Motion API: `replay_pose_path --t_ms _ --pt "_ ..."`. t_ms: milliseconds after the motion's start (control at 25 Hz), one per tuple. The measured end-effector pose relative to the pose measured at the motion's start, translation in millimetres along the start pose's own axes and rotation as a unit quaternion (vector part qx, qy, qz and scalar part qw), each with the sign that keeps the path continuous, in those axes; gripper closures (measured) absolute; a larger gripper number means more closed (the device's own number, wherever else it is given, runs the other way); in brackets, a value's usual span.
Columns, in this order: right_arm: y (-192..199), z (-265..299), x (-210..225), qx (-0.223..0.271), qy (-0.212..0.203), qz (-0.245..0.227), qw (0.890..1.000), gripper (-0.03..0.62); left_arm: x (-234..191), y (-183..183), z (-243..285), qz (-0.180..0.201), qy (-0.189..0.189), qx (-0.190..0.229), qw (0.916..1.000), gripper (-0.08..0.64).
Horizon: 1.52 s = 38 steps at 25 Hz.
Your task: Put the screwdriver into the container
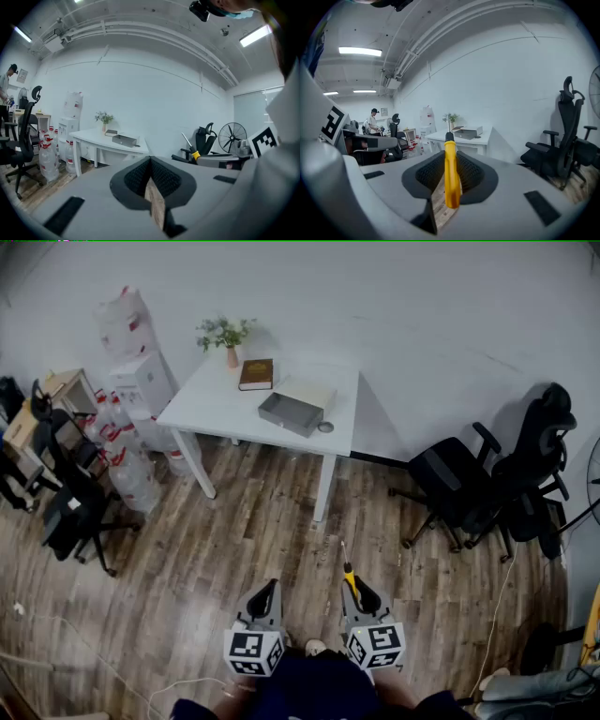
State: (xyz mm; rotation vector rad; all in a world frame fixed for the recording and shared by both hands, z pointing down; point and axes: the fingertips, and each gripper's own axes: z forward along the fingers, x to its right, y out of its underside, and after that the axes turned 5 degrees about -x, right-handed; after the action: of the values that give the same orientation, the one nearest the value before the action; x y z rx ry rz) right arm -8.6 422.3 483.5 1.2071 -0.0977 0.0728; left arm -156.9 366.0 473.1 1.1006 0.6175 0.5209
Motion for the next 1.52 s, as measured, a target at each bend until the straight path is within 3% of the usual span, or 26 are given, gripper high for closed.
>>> replay_pose_path --t_ms 160,400,1000,1520 --pt "-2.0 4.4 -3.9 0.000 0.012 -0.006 1.000 0.497 -11.9 -4.3 -1.9 0.001 -0.002 0.006 1.0000 0.543" --pt "-1.6 15.7 -17.8 0.002 0.013 0.025 1.000 0.497 -35.6 -4.9 -6.2 0.006 -0.004 0.008 0.9999 0.543" --pt "-6.3 54.9 -57.6 0.007 0.024 0.012 1.000 0.497 -103.3 -4.0 -0.5 -0.005 -0.001 0.010 0.9999 0.543" --pt "-36.6 149.1 3.3 -0.001 -0.011 0.019 1.000 0.496 -110.0 -31.2 89.1 0.004 -0.022 -0.007 0.9997 0.543"
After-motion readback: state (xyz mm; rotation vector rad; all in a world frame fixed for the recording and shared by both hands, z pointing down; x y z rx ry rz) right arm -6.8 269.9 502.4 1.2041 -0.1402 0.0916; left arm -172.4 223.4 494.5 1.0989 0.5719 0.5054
